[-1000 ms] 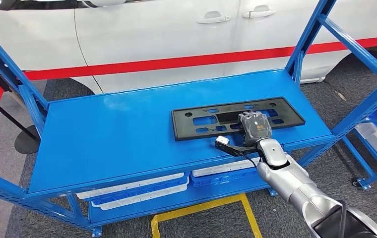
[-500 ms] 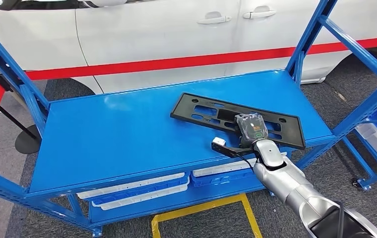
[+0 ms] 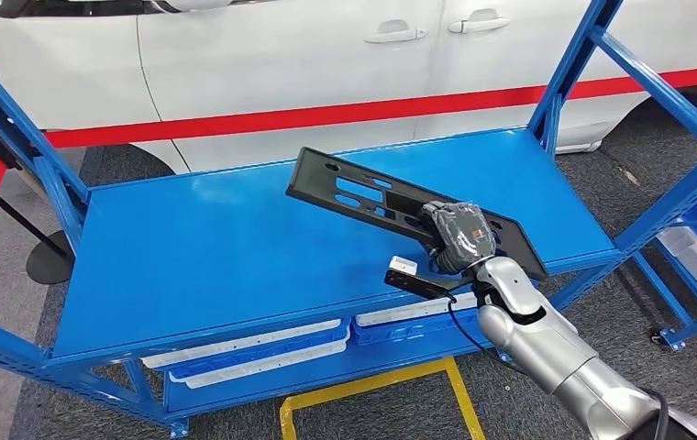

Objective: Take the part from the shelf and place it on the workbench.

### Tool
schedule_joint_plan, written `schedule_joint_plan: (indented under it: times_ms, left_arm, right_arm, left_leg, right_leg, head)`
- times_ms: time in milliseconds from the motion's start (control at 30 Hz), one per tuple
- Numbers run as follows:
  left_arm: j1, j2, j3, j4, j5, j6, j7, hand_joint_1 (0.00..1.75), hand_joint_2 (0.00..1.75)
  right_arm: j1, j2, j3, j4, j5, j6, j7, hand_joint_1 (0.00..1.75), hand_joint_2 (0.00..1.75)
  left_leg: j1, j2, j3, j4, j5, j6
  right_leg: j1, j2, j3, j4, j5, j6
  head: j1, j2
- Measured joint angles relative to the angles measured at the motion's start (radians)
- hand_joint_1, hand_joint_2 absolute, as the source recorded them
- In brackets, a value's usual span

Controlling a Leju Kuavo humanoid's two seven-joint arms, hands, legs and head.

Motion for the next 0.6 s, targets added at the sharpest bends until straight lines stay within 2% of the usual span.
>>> schedule_joint_plan:
  times_ms: [167, 267, 300, 333, 367, 433, 467, 500, 533, 567, 600]
  left_arm:
    - [0.002, 0.013, -0.001, 0.006, -0.009, -0.012, -0.003, 0.0, 1.75]
    - [0.004, 0.015, -0.003, 0.007, -0.016, -0.014, -0.005, 0.0, 1.75]
    - [0.003, 0.015, -0.004, 0.008, -0.017, -0.014, -0.006, 0.0, 1.75]
    - [0.002, 0.015, -0.005, 0.008, -0.018, -0.014, -0.006, 0.0, 1.75]
    - [0.002, 0.014, -0.006, 0.008, -0.019, -0.014, -0.006, 0.0, 1.75]
    - [0.001, 0.014, -0.008, 0.008, -0.022, -0.013, -0.007, 0.0, 1.75]
    - [0.001, 0.014, -0.009, 0.008, -0.023, -0.013, -0.007, 0.0, 1.75]
    - [0.001, 0.014, -0.01, 0.008, -0.026, -0.013, -0.006, 0.0, 1.75]
    - [0.001, 0.014, -0.011, 0.008, -0.028, -0.013, -0.005, 0.0, 1.75]
    - [0.0, 0.015, -0.011, 0.008, -0.03, -0.013, -0.005, 0.0, 1.75]
    - [0.0, 0.016, -0.012, 0.008, -0.033, -0.013, -0.004, 0.0, 1.75]
  right_arm:
    - [0.053, -0.04, -0.021, -0.198, -0.02, -0.009, -0.031, 1.75, 1.75]
    - [0.088, -0.067, -0.037, -0.301, -0.021, -0.019, -0.037, 1.75, 1.75]
    - [0.099, -0.077, -0.045, -0.33, -0.019, -0.023, -0.038, 1.75, 1.75]
    - [0.107, -0.086, -0.053, -0.357, -0.015, -0.028, -0.039, 1.75, 1.75]
    - [0.116, -0.095, -0.061, -0.38, -0.008, -0.036, -0.04, 1.75, 1.75]
    - [0.137, -0.107, -0.073, -0.416, 0.023, -0.06, -0.042, 1.75, 1.75]
    - [0.149, -0.112, -0.078, -0.432, 0.046, -0.076, -0.043, 1.75, 1.75]
    - [0.162, -0.118, -0.082, -0.447, 0.071, -0.095, -0.043, 1.75, 1.75]
    - [0.173, -0.123, -0.087, -0.463, 0.093, -0.113, -0.045, 1.75, 1.75]
    - [0.182, -0.13, -0.092, -0.478, 0.111, -0.129, -0.047, 1.75, 1.75]
    - [0.19, -0.136, -0.096, -0.492, 0.126, -0.143, -0.049, 1.75, 1.75]
  left_leg:
    - [-0.003, -0.001, -0.004, 0.007, -0.004, 0.008]
    - [-0.001, 0.0, 0.0, -0.003, 0.007, 0.017]
    - [0.002, 0.002, 0.004, -0.013, 0.015, 0.021]
    - [0.006, 0.004, 0.006, -0.024, 0.022, 0.025]
    - [0.01, 0.006, 0.008, -0.031, 0.027, 0.027]
    - [0.011, 0.008, 0.003, -0.03, 0.031, 0.029]
    - [0.012, 0.009, -0.001, -0.028, 0.031, 0.028]
    - [0.015, 0.009, -0.005, -0.023, 0.031, 0.026]
    - [0.019, 0.009, -0.009, -0.017, 0.03, 0.022]
    - [0.024, 0.009, -0.014, -0.009, 0.028, 0.016]
    - [0.027, 0.008, -0.02, 0.0, 0.026, 0.007]
  right_leg:
    - [-0.005, -0.001, -0.001, 0.001, -0.001, 0.003]
    - [-0.008, -0.001, 0.001, -0.002, 0.002, 0.012]
    - [-0.008, 0.0, -0.001, 0.005, -0.007, 0.016]
    - [-0.008, 0.0, -0.009, 0.028, -0.029, 0.02]
    - [-0.01, 0.0, -0.026, 0.071, -0.063, 0.024]
    - [-0.019, 0.0, -0.072, 0.193, -0.132, 0.036]
    - [-0.025, -0.001, -0.087, 0.239, -0.148, 0.042]
    - [-0.032, -0.001, -0.086, 0.251, -0.144, 0.049]
    - [-0.039, -0.003, -0.068, 0.228, -0.124, 0.057]
    - [-0.047, -0.004, -0.032, 0.169, -0.093, 0.066]
    - [-0.052, -0.004, 0.006, 0.104, -0.075, 0.076]
  head:
    - [0.0, 0.0]
    - [0.0, 0.0]
    - [0.0, 0.0]
    - [0.0, 0.0]
    - [0.001, 0.0]
    - [0.001, 0.0]
    - [0.001, 0.0]
    - [0.001, 0.0]
    - [0.001, 0.0]
    - [0.001, 0.0]
    - [0.001, 0.0]
